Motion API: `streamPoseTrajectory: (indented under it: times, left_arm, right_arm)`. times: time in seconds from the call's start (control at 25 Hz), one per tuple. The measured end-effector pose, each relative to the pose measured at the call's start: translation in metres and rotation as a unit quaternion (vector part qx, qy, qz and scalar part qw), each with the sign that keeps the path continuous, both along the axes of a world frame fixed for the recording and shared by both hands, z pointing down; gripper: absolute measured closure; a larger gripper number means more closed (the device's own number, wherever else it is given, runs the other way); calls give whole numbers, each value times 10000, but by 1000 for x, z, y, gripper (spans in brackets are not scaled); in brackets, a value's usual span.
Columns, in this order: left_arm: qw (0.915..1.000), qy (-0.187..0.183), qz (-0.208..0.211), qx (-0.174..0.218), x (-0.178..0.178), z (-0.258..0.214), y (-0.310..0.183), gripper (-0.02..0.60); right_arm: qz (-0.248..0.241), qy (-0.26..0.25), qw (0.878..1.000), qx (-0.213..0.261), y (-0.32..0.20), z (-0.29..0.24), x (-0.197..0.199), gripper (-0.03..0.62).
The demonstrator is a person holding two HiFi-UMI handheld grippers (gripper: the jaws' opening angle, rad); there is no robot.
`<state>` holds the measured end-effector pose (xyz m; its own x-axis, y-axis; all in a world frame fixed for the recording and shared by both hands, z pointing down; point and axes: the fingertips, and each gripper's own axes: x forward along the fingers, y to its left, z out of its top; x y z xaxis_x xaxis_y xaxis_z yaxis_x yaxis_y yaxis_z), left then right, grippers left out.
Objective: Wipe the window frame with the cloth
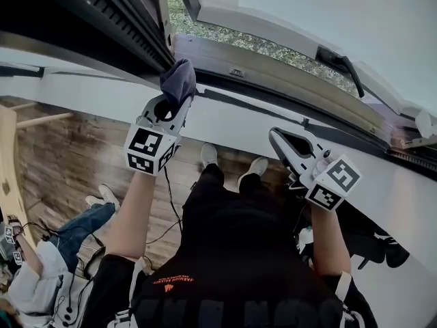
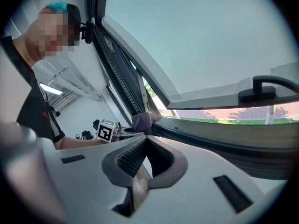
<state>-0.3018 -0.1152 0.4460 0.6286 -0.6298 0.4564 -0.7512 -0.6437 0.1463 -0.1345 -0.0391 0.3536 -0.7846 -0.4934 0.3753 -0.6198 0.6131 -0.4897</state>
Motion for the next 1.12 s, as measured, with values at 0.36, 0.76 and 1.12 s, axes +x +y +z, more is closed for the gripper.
streamPoseTrajectory:
  times: [0.36,0.76,1.12]
  left_arm:
    - [9994,-215,-59,-262,10,25,-7,526]
    - [9989,-191,271,-342,48,25,0,527]
    - [9971,-215,615,-392,91,22,11,526]
  right_arm:
    - [106,32,9998,-185,3,12,12,588]
    - [256,-59,9994,-216,10,14,28,588]
    - [500,-144,9984,-211,21,15,57,589]
